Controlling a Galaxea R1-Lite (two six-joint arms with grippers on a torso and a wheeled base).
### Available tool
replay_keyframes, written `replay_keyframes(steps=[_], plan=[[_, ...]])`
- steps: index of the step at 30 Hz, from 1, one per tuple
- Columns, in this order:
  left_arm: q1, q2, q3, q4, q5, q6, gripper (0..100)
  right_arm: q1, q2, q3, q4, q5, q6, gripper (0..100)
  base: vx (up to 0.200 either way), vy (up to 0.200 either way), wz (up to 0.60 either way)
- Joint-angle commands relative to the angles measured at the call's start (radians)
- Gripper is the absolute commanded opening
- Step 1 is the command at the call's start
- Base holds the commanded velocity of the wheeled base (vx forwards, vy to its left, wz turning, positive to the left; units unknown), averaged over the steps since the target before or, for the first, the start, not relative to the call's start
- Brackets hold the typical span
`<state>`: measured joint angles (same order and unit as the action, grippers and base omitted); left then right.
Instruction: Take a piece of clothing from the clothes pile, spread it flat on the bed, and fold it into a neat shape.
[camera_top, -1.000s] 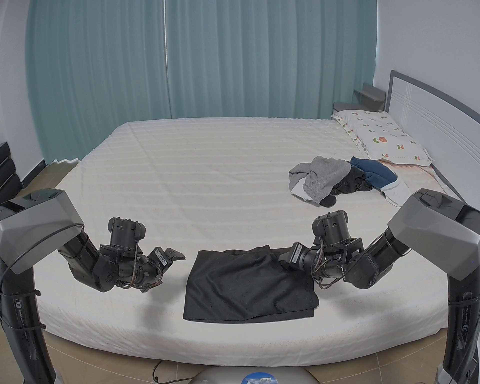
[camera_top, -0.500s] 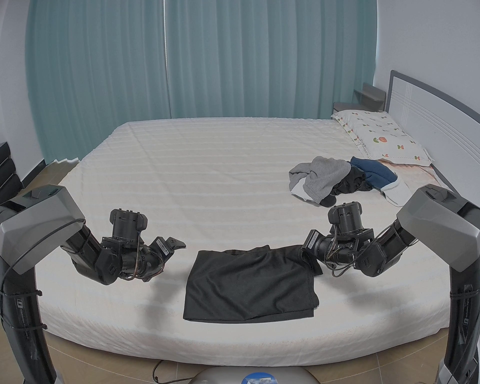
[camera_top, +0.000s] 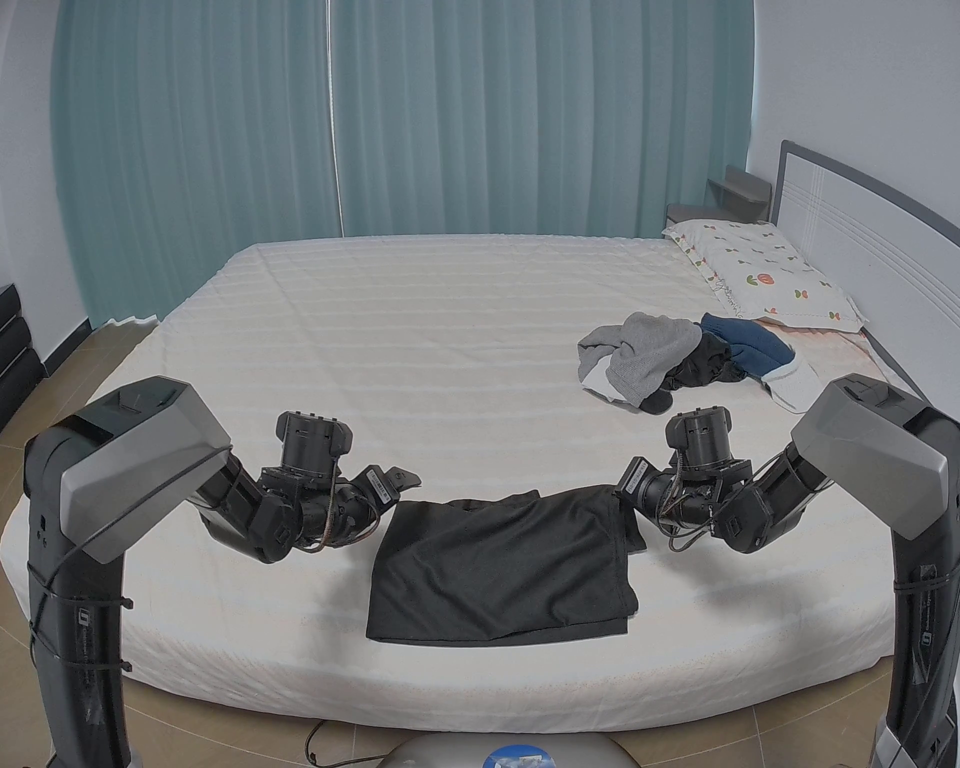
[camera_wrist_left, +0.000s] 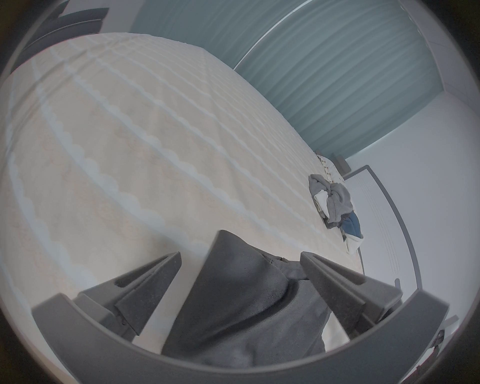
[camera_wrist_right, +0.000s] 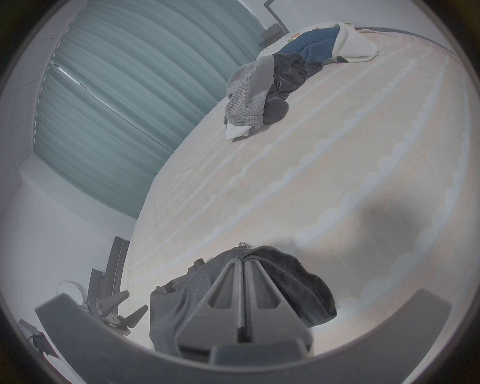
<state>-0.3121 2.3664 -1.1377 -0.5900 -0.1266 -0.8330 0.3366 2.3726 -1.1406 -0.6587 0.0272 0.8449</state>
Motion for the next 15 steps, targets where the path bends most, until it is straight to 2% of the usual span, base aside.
replay_keyframes(steps=[1,7,8,10,15], plan=[[-0.021,0.068,-0.059,-0.001,0.004,0.000,100,0.001,0.007,-0.001,-0.002,0.000,0.005,0,0.000,0.000,0.00],[-0.031,0.102,-0.102,0.001,0.016,0.000,100,-0.001,0.007,0.001,-0.002,0.000,0.008,0,0.000,0.000,0.00],[-0.030,0.105,-0.106,0.002,0.016,0.000,0,-0.001,0.007,0.001,-0.002,0.000,0.008,0,0.000,0.000,0.00],[-0.030,0.105,-0.109,0.006,0.019,0.000,0,-0.001,0.007,0.001,-0.004,0.000,0.008,0,0.000,0.000,0.00],[-0.027,0.103,-0.109,0.013,0.102,-0.003,0,-0.002,0.008,0.001,-0.004,0.002,0.011,0,0.000,0.000,0.00]])
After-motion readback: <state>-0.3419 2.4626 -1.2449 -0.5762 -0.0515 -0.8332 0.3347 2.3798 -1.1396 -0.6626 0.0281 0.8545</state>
